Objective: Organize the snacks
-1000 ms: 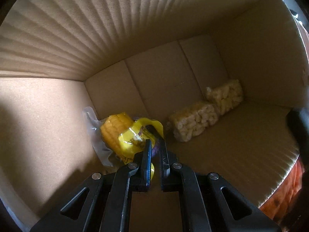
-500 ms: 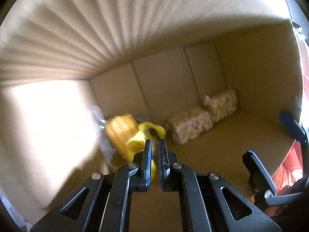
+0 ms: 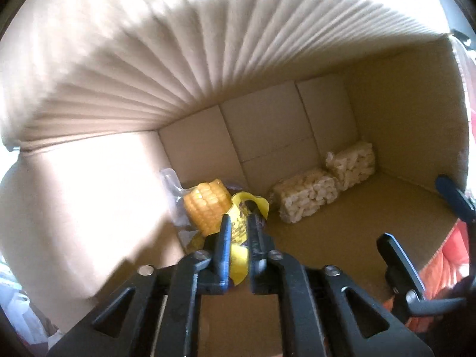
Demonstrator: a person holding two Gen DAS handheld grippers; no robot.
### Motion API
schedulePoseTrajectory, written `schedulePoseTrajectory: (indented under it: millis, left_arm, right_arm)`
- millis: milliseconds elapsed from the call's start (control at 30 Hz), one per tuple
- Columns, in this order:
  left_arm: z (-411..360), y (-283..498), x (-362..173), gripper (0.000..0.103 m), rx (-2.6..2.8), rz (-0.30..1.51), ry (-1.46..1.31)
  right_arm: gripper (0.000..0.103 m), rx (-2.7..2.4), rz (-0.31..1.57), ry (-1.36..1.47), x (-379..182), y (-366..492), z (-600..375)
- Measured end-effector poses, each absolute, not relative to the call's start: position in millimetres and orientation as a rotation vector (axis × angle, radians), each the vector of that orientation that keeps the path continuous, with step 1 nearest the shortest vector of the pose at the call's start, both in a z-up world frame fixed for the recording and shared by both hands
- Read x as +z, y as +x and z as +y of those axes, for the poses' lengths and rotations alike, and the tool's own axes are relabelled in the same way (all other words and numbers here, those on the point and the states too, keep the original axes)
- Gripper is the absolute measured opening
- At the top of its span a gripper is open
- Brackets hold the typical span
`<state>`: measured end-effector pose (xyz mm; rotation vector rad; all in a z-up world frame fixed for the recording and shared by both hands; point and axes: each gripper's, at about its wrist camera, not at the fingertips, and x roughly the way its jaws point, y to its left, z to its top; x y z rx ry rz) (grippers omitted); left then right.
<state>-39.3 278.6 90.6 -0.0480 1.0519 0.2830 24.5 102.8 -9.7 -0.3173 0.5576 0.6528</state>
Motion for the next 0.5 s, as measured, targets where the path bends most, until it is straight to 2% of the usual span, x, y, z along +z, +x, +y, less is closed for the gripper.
schedulePoseTrajectory:
  millis: [33, 67, 100, 300, 500]
  left_arm:
    - [276, -41, 92, 0.034, 0.253, 1.051, -0.052]
    - [269, -41, 94, 0.058, 0.201, 1.062, -0.060]
    - [264, -39, 93, 0.066, 0.167, 1.073, -0.060]
    - [258, -30, 79, 0.065, 0.277, 1.106, 0.035]
    - [263, 4, 41, 0.065, 0.405, 1.198, 0.153]
  right_arm:
    - [0.089, 0.653, 0.557, -0.317, -10, 24, 102]
    - [0.089, 0.653, 0.556, -0.318, -10, 24, 102]
    - [0.089, 0.651, 0.555, -0.320, -9, 23, 104]
    - [0.089, 0.643, 0.560, -0.313, -12, 25, 102]
    - [0.089, 0.641, 0.548, -0.322, -13, 21, 103]
